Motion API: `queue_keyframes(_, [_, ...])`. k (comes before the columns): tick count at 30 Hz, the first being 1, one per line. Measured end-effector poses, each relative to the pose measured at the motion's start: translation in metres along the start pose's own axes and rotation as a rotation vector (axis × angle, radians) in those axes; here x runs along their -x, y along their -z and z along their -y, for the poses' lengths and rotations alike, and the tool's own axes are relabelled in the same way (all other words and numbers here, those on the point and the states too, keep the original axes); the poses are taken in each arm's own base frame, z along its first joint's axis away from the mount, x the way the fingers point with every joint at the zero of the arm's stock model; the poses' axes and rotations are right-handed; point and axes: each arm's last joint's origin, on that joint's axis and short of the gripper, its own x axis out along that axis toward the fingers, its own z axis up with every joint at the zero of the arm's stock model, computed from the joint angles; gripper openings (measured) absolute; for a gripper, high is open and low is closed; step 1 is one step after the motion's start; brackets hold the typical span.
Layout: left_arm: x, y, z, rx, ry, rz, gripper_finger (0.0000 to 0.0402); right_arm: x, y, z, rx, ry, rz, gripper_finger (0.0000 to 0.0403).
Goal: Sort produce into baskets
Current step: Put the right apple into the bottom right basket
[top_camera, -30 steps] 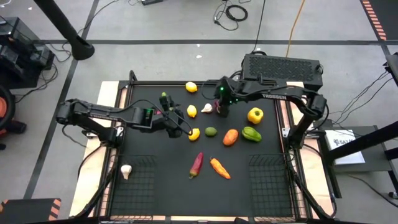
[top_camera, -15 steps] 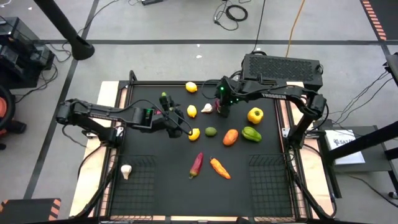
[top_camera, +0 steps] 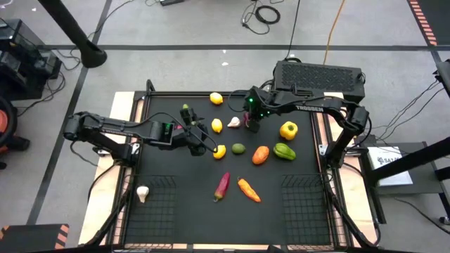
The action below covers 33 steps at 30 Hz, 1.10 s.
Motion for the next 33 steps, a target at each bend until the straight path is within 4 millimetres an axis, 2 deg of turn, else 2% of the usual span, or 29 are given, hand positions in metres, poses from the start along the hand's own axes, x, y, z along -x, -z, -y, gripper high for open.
queue_keyframes(8, [0.000, 0.000, 0.000, 0.000, 0.000, 0.000, 0.0312, 0.002, 0.001, -0.006, 0.016, -0.009, -0.009, 0.0003])
queue_keyframes(12, [0.000, 0.000, 0.000, 0.000, 0.000, 0.000, 0.0312, 0.015, -0.004, -0.011, 0.031, -0.025, -0.053, 0.0001])
queue_keyframes(16, [0.000, 0.000, 0.000, -0.001, 0.001, -0.001, 0.0312, 0.048, -0.014, -0.022, 0.049, -0.048, -0.075, 0.0001])
queue_keyframes(21, [0.000, 0.002, 0.000, -0.011, 0.003, -0.017, 0.0312, 0.097, -0.014, -0.044, 0.055, -0.130, -0.092, 0.0001])
queue_keyframes(26, [0.004, 0.009, 0.000, -0.018, 0.013, -0.075, 0.0312, 0.152, 0.008, -0.071, 0.028, -0.185, -0.092, 0.0000])
queue_keyframes(33, [0.031, 0.018, -0.010, 0.076, 0.023, -0.071, 0.0312, 0.230, 0.051, -0.109, -0.052, -0.348, 0.010, 0.0000])
